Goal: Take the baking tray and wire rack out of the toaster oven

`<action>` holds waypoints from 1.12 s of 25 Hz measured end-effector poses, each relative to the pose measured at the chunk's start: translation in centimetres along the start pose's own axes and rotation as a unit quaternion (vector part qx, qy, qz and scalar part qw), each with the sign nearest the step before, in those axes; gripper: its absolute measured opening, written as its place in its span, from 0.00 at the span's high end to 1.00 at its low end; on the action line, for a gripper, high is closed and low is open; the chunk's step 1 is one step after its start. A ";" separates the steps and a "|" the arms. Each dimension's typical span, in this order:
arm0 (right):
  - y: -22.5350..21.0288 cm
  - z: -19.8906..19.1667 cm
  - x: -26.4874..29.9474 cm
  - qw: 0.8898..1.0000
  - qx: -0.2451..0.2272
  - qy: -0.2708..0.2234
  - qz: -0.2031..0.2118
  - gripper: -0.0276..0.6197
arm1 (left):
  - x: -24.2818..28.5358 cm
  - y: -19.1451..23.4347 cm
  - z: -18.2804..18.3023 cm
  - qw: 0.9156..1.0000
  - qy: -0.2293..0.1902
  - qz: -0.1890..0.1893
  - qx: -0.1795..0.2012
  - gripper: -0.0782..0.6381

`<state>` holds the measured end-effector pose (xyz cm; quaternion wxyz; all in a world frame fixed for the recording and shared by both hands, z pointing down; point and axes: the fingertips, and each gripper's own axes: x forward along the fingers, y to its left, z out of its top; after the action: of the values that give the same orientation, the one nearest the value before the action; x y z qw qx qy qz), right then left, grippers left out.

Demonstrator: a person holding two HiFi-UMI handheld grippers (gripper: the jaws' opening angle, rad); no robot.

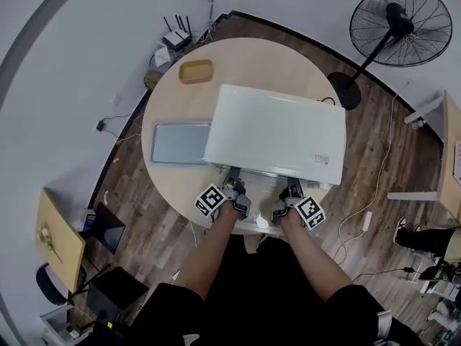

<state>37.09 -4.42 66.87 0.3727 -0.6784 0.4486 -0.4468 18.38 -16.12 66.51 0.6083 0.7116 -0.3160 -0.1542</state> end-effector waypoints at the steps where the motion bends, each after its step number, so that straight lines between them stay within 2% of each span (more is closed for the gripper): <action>1: -0.1 0.2 0.4 1.000 0.006 -0.005 -0.001 0.72 | 0.5 0.1 0.1 1.000 -0.002 -0.001 -0.004 0.67; 6: -0.2 0.3 2.0 1.000 0.016 -0.024 -0.007 0.72 | 2.8 0.3 1.0 1.000 -0.005 -0.011 -0.026 0.67; 14: -0.2 1.3 3.6 0.998 0.024 -0.053 -0.011 0.72 | 4.7 0.9 1.3 0.999 0.007 -0.006 -0.040 0.67; 19: -0.1 1.3 4.4 0.998 0.033 -0.062 -0.010 0.72 | 5.3 1.0 1.5 0.998 0.006 -0.019 -0.057 0.67; 25: -0.5 1.3 4.4 0.996 0.053 -0.073 -0.006 0.73 | 6.0 0.4 0.5 0.998 0.036 -0.030 -0.046 0.67; 28: -0.9 1.6 4.3 0.995 0.056 -0.078 -0.002 0.77 | 6.2 0.6 0.5 0.998 0.032 -0.027 -0.050 0.69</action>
<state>39.70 -8.04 68.30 0.4435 -0.6898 0.3911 -0.4178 22.60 -20.52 68.01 0.6482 0.6933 -0.2693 -0.1634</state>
